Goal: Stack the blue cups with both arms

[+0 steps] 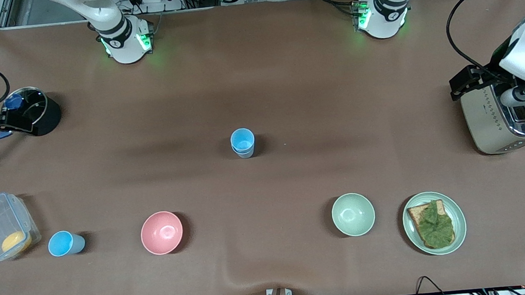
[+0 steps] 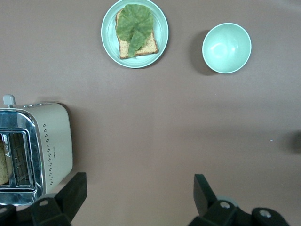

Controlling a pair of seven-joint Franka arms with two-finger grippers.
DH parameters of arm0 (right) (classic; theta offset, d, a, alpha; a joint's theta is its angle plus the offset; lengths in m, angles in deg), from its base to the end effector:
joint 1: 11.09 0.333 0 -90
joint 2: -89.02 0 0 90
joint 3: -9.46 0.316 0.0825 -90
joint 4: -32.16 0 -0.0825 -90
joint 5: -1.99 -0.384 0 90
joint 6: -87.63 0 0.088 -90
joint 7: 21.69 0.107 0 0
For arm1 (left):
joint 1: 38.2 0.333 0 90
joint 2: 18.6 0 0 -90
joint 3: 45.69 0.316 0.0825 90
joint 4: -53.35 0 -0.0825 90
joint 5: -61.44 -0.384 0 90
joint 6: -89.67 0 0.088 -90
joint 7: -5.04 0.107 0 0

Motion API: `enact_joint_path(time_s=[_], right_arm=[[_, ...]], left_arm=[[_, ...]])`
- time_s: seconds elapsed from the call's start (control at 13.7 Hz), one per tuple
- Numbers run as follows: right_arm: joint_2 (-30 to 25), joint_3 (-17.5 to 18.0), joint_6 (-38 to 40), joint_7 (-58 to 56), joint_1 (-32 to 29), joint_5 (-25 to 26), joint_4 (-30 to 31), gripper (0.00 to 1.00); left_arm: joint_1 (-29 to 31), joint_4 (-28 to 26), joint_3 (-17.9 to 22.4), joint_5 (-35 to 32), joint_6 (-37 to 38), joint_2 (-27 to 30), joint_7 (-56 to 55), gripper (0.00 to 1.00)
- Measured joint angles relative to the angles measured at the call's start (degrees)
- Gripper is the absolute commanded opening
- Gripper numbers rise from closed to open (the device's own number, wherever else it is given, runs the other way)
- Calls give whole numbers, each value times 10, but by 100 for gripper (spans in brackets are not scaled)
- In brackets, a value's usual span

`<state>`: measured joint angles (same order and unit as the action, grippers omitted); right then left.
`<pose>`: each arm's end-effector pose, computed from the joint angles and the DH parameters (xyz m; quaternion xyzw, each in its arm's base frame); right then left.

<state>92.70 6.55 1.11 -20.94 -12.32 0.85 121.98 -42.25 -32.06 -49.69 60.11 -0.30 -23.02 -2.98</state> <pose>0.5640 -0.0377 0.5851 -0.9972 0.0426 0.0606 0.0101 0.5734 -0.0769 0.6187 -1.0000 0.0001 -0.0025 0.0086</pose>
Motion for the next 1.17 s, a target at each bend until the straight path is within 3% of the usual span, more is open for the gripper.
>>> enact_joint_path(time_s=[1.17], right_arm=[[0,0,7,0,0,0,1,100]], left_arm=[[0,1,6,0,2,0,0,100]])
